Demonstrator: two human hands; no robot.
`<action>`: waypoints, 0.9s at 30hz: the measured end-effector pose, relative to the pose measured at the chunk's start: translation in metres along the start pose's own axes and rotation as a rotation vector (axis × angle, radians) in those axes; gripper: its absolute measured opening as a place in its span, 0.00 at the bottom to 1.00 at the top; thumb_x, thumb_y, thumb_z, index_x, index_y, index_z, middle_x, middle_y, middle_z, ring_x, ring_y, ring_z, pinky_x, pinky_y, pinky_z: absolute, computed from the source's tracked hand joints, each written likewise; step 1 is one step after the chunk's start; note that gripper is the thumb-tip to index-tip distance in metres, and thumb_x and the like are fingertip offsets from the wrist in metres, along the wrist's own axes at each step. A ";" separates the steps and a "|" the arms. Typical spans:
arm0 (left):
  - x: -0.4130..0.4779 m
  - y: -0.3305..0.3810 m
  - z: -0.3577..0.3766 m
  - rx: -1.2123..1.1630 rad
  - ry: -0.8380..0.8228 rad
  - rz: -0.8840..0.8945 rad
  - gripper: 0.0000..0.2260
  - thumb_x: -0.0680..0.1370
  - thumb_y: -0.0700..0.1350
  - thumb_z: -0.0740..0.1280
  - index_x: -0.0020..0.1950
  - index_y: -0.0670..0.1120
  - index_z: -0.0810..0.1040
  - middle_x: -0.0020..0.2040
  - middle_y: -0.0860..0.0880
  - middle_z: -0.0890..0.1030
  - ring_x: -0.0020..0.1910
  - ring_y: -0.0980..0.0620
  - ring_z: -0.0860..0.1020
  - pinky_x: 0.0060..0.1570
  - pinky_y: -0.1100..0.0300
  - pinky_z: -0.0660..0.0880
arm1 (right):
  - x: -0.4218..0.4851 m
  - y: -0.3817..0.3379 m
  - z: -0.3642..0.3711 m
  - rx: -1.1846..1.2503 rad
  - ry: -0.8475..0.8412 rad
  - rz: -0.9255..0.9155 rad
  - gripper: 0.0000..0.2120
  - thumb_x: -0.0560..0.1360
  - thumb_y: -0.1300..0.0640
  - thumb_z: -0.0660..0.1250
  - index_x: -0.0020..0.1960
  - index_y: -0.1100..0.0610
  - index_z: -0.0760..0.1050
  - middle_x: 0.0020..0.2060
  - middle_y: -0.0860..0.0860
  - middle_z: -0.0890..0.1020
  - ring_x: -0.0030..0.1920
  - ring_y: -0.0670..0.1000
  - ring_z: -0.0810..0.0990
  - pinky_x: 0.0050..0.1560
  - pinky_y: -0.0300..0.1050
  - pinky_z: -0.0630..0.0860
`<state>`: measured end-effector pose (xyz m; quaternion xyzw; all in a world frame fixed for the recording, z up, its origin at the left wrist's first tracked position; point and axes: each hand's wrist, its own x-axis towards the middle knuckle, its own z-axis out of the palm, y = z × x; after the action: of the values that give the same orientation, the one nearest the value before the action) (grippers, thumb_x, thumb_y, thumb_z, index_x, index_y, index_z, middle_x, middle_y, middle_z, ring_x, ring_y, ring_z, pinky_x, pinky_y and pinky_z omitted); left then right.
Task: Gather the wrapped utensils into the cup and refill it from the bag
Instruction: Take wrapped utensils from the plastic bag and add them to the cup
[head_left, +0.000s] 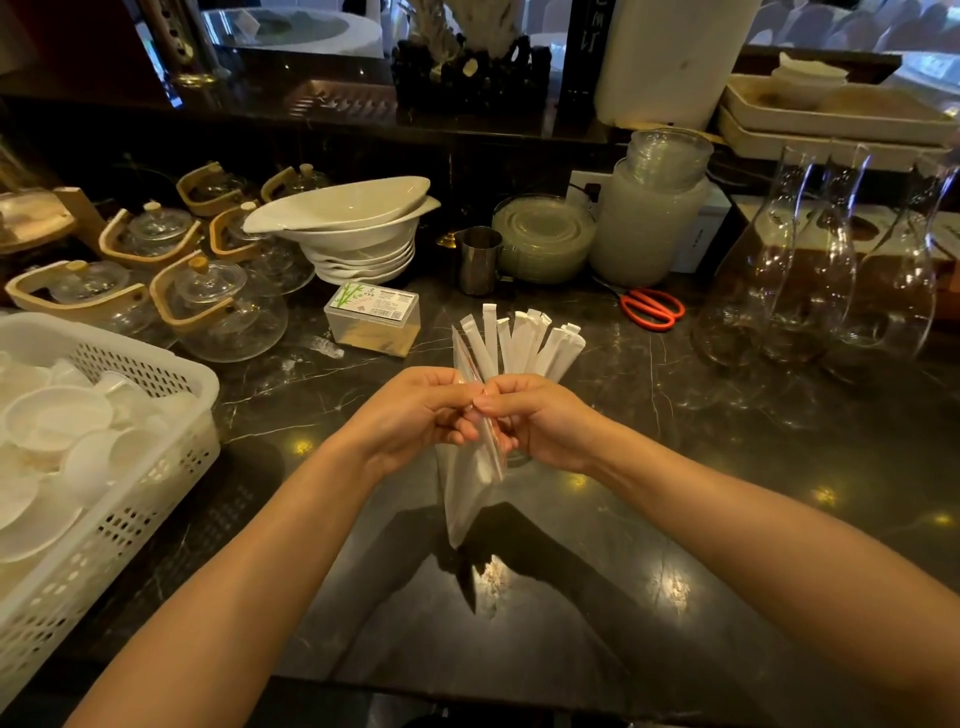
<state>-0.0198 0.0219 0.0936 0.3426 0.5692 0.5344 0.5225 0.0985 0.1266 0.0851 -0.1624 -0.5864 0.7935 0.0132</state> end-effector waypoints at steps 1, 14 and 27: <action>0.000 -0.001 0.000 0.001 0.005 0.001 0.08 0.74 0.40 0.62 0.35 0.43 0.76 0.25 0.50 0.79 0.24 0.58 0.76 0.26 0.69 0.73 | 0.000 0.002 0.000 0.022 0.005 0.001 0.12 0.75 0.65 0.58 0.34 0.59 0.70 0.23 0.47 0.77 0.21 0.42 0.72 0.24 0.31 0.69; -0.008 -0.002 -0.014 0.334 0.308 0.069 0.17 0.68 0.34 0.63 0.21 0.47 0.71 0.19 0.52 0.73 0.19 0.58 0.68 0.21 0.70 0.66 | -0.001 -0.009 -0.007 -0.442 0.303 0.017 0.16 0.71 0.66 0.62 0.26 0.56 0.69 0.18 0.46 0.72 0.19 0.41 0.69 0.21 0.31 0.67; -0.023 0.007 -0.026 0.581 0.518 0.156 0.15 0.67 0.35 0.62 0.20 0.42 0.72 0.15 0.49 0.70 0.15 0.57 0.66 0.19 0.70 0.66 | -0.008 -0.032 -0.013 -0.836 0.407 0.074 0.14 0.67 0.72 0.59 0.29 0.56 0.64 0.28 0.50 0.70 0.29 0.46 0.68 0.29 0.36 0.66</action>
<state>-0.0415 -0.0046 0.1029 0.3722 0.7821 0.4578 0.2006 0.1040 0.1474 0.1135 -0.3272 -0.8351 0.4409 0.0332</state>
